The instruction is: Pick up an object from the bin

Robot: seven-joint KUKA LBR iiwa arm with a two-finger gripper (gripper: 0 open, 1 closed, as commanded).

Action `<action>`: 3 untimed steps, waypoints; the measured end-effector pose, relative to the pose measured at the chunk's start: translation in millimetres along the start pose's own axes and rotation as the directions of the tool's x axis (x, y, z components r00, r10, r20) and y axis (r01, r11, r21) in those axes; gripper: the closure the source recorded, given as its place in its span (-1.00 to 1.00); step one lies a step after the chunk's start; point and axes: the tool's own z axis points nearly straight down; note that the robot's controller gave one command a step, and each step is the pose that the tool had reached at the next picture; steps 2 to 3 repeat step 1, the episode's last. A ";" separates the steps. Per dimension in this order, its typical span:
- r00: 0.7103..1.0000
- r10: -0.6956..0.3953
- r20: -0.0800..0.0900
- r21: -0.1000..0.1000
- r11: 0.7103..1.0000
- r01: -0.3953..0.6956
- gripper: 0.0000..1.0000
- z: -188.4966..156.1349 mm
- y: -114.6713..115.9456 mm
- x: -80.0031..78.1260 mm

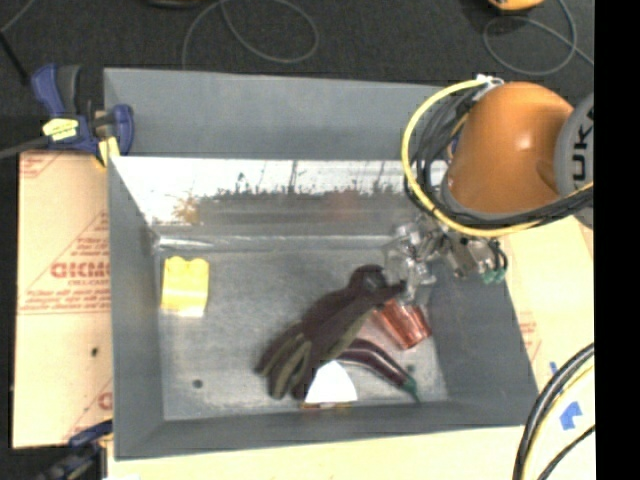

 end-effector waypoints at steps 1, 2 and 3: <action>0.997 -0.082 0.012 0.006 0.997 0.082 1.00 -172.7 2.0 1.6; 0.997 -0.082 0.012 0.006 0.997 0.082 1.00 -172.7 2.0 1.6; 0.997 -0.082 0.012 0.006 0.997 0.082 1.00 -172.7 2.0 1.6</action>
Offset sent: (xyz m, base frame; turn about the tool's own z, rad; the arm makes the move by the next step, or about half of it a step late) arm 0.0000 0.0000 0.0000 0.0000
